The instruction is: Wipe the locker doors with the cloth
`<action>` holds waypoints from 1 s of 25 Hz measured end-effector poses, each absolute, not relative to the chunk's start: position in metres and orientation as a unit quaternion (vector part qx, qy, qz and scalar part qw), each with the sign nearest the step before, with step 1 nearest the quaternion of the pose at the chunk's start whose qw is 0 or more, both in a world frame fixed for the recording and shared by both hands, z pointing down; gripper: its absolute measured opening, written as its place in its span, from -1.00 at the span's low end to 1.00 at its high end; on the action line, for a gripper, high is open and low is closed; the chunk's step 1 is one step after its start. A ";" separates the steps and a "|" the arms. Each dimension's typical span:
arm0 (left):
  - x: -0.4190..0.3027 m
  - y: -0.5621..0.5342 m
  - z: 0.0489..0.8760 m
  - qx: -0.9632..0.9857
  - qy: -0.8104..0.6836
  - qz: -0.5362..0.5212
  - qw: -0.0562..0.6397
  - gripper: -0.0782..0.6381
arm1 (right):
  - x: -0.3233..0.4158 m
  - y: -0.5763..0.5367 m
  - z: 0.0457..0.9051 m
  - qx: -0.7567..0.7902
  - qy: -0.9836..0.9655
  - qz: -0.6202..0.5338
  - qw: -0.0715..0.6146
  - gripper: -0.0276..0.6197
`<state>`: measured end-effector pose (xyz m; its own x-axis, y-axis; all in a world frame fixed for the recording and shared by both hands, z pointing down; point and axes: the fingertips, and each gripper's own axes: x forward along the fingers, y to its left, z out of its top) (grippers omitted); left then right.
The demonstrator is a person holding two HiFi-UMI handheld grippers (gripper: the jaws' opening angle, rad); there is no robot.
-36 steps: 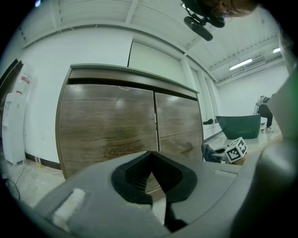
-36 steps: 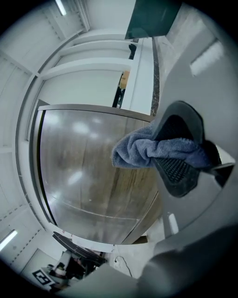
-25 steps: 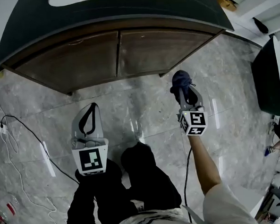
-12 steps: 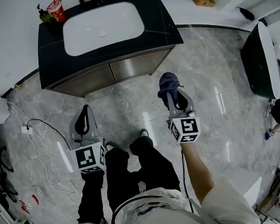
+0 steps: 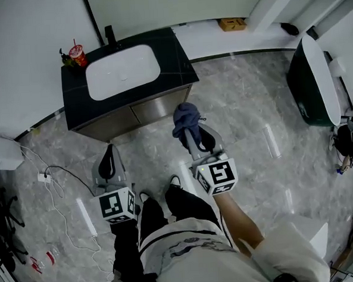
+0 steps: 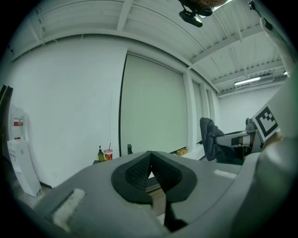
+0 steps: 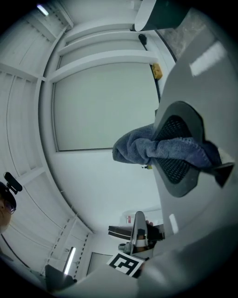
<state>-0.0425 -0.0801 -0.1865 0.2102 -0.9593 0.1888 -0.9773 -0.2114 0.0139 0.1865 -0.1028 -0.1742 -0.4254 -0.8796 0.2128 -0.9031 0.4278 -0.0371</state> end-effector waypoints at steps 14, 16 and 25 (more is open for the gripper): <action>-0.067 -0.030 -0.203 0.803 -0.588 0.071 0.065 -0.78 | 0.136 -0.043 -0.220 0.545 -0.835 0.045 0.060 -0.68; -0.072 -0.023 -0.206 0.801 -0.591 0.073 0.060 -0.78 | 0.131 -0.037 -0.221 0.541 -0.838 0.043 0.056 -0.68; -0.076 -0.015 -0.219 0.771 -0.631 0.065 0.055 -0.78 | 0.136 -0.049 -0.236 0.525 -0.849 0.037 0.046 -0.72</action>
